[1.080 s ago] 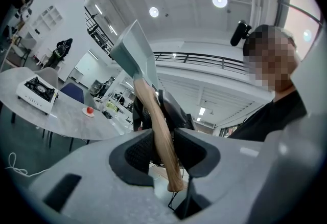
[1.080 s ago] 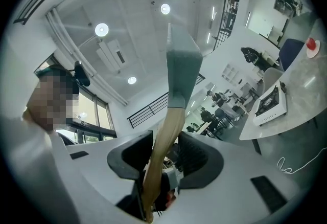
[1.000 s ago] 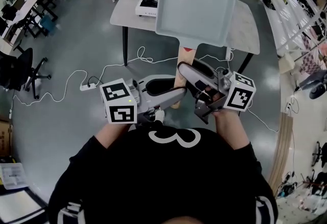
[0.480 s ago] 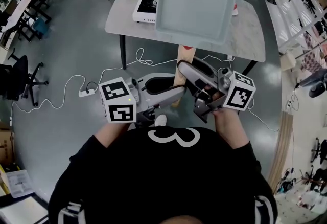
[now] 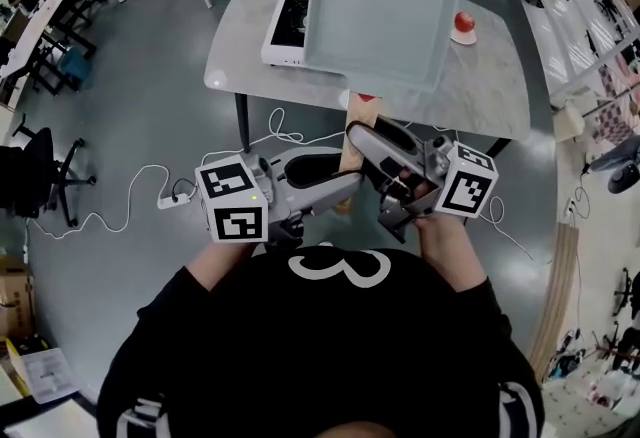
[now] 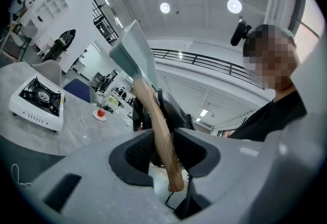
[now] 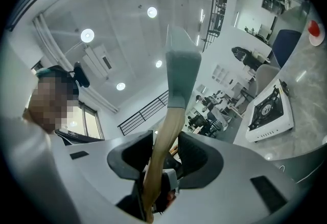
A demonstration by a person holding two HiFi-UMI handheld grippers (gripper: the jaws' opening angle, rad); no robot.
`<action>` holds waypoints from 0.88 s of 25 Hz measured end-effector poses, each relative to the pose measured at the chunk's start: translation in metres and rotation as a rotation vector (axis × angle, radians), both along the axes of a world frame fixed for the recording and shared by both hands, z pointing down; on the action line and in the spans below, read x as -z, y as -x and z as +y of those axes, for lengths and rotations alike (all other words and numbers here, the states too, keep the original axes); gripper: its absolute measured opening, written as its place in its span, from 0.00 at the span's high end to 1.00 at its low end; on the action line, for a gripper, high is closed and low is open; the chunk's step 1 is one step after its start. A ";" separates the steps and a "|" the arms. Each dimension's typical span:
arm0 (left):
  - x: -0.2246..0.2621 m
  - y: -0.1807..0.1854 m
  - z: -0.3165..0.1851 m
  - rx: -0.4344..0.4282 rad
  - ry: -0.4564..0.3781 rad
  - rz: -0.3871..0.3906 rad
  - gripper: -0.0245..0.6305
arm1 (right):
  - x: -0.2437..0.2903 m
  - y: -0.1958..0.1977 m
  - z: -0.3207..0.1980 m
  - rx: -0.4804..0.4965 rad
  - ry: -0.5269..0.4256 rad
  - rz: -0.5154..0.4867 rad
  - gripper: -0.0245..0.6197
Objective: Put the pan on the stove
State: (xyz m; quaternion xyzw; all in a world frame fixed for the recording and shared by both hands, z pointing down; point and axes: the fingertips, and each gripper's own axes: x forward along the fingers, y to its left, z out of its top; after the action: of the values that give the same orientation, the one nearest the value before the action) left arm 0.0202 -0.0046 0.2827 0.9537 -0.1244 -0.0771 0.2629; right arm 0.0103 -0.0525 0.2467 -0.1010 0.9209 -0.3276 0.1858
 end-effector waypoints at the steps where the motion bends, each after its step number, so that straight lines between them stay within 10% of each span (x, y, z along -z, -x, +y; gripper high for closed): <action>1: 0.000 0.002 -0.005 0.000 -0.002 0.001 0.76 | 0.000 0.002 -0.005 -0.003 -0.003 0.000 0.73; 22: 0.001 0.017 -0.063 0.017 0.023 0.008 0.76 | 0.000 0.017 -0.064 0.012 0.020 0.005 0.73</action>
State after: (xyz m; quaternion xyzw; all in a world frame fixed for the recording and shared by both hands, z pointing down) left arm 0.0036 -0.0681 0.2817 0.9491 -0.1322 -0.0819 0.2738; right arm -0.0068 -0.1163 0.2463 -0.0983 0.9186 -0.3377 0.1803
